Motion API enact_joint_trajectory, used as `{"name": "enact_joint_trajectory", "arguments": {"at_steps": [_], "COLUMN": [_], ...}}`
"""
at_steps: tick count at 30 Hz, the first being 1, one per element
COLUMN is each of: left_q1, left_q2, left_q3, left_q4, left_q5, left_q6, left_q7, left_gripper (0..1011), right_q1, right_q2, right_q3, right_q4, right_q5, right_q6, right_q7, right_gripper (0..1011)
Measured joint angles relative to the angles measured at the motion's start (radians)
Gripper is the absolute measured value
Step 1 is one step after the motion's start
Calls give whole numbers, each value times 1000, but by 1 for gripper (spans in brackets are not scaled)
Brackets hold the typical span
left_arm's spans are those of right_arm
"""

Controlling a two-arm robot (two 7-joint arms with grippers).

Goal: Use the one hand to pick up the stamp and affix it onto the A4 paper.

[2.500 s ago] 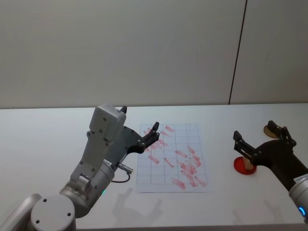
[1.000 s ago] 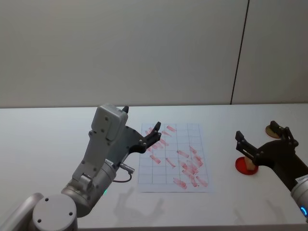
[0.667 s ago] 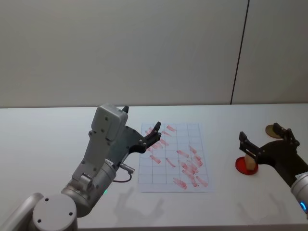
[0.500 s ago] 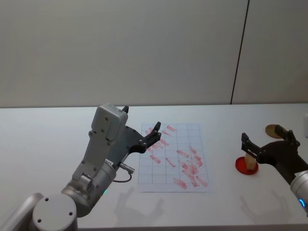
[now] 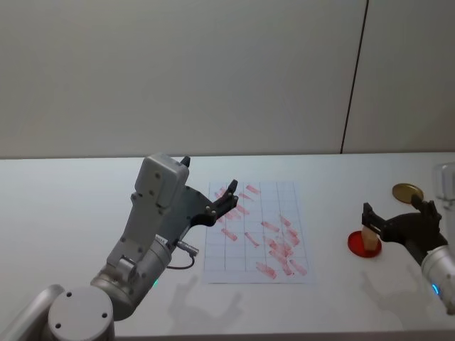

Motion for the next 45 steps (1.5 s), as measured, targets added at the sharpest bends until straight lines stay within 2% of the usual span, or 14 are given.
{"name": "enact_joint_trajectory", "arguments": {"at_steps": [9, 26, 35, 45], "left_q1": [0, 0, 0, 0], "left_q2": [0, 0, 0, 0], "left_q3": [0, 0, 0, 0], "left_q4": [0, 0, 0, 0], "left_q5": [0, 0, 0, 0], "left_q6": [0, 0, 0, 0], "left_q7": [0, 0, 0, 0], "left_gripper": [993, 993, 993, 993], "right_q1": [56, 165, 231, 288], "right_q2": [-41, -113, -142, -165], "right_q3": [-6, -11, -10, -13], "right_q4": [103, 315, 429, 528], "right_q5": [3, 52, 57, 47], "right_q6": [19, 12, 6, 1], "right_q7": [-55, -133, -137, -116], "right_gripper": [1001, 1001, 1001, 1001]}}
